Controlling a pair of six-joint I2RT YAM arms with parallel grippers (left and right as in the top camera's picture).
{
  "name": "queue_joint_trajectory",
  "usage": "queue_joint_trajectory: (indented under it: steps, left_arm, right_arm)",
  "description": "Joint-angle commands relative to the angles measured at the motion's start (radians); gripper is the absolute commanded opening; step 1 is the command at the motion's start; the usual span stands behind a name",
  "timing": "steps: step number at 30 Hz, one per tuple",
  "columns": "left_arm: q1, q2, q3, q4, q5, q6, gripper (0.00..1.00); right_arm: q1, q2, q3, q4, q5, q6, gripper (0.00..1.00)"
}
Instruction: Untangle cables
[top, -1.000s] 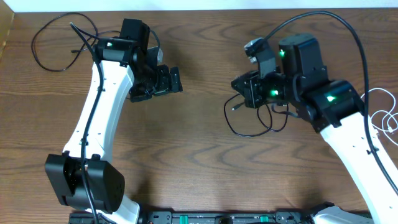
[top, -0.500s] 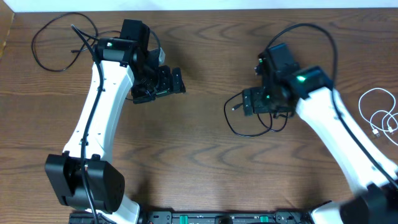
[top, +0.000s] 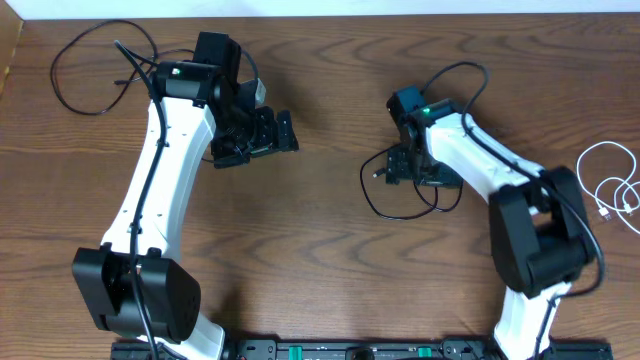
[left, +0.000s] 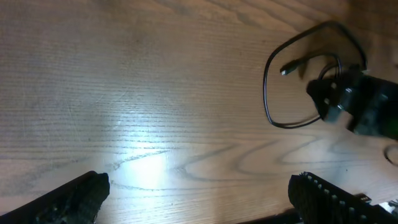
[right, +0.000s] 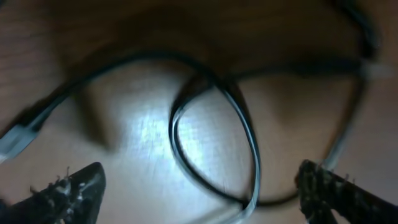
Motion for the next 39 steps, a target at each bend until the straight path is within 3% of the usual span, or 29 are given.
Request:
queue_joint_trajectory:
  steps: [1,11,15,21,25,27,30,39]
  left_arm:
    - [0.0,0.006,-0.003,-0.002,0.008,-0.001,0.98]
    - [0.0,0.006,-0.003,0.002,-0.038,-0.002,0.98]
    - [0.0,0.006,-0.003,0.002,-0.044,-0.002,0.98]
    - [0.0,0.006,-0.003,0.008,-0.044,-0.002,0.98]
    - [0.0,0.006,-0.003,0.021,-0.044,-0.002,0.98]
    - [0.0,0.006,-0.003,0.021,-0.044,-0.002,0.98]
    - [0.0,0.006,-0.003,0.021,-0.044,-0.002,0.98]
    - [0.0,0.006,-0.003,0.021,-0.044,-0.002,0.98]
  right_arm:
    - [-0.053,0.029,-0.005,0.017,-0.08,-0.121,0.91]
    - [-0.194,0.029,-0.005,0.023,-0.546,-0.478,0.85]
    - [-0.208,0.011,-0.004,-0.014,-0.476,-0.449,0.75]
    - [-0.206,-0.08,-0.004,-0.063,-0.179,-0.289,0.88]
    - [-0.206,-0.109,-0.005,-0.074,-0.115,-0.272,0.89]
    - [-0.206,-0.102,-0.007,-0.071,-0.115,-0.271,0.82]
    - [-0.201,-0.087,-0.032,-0.043,-0.128,-0.272,0.64]
    - [-0.146,-0.08,-0.166,0.116,-0.138,-0.294,0.59]
